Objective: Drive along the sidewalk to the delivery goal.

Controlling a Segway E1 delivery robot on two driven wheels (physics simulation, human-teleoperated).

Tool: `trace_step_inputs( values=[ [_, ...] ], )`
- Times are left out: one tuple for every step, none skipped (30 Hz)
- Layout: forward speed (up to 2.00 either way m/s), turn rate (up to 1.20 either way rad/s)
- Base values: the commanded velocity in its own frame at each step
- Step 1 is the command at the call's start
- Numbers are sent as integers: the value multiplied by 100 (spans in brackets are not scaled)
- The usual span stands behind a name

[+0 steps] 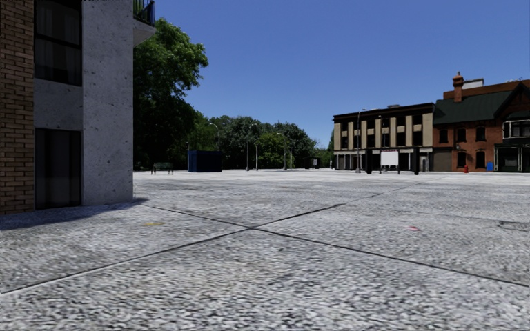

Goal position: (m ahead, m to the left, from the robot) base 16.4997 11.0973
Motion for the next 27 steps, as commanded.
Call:
trace_step_inputs(
  values=[
    [200, 0],
    [200, 0],
    [200, 0],
    [200, 0],
    [200, 0],
    [200, 0],
    [200, 0],
    [200, 0],
    [200, 0],
    [200, 0],
    [200, 0],
    [200, 0],
    [200, 0],
    [200, 0],
    [200, 0],
    [200, 0],
    [200, 0],
    [200, 0],
    [200, 0],
    [200, 0],
    [200, 0],
    [200, 8],
    [200, 20],
    [200, 20],
    [200, 31],
    [200, 37],
    [200, 38]
  ],
)
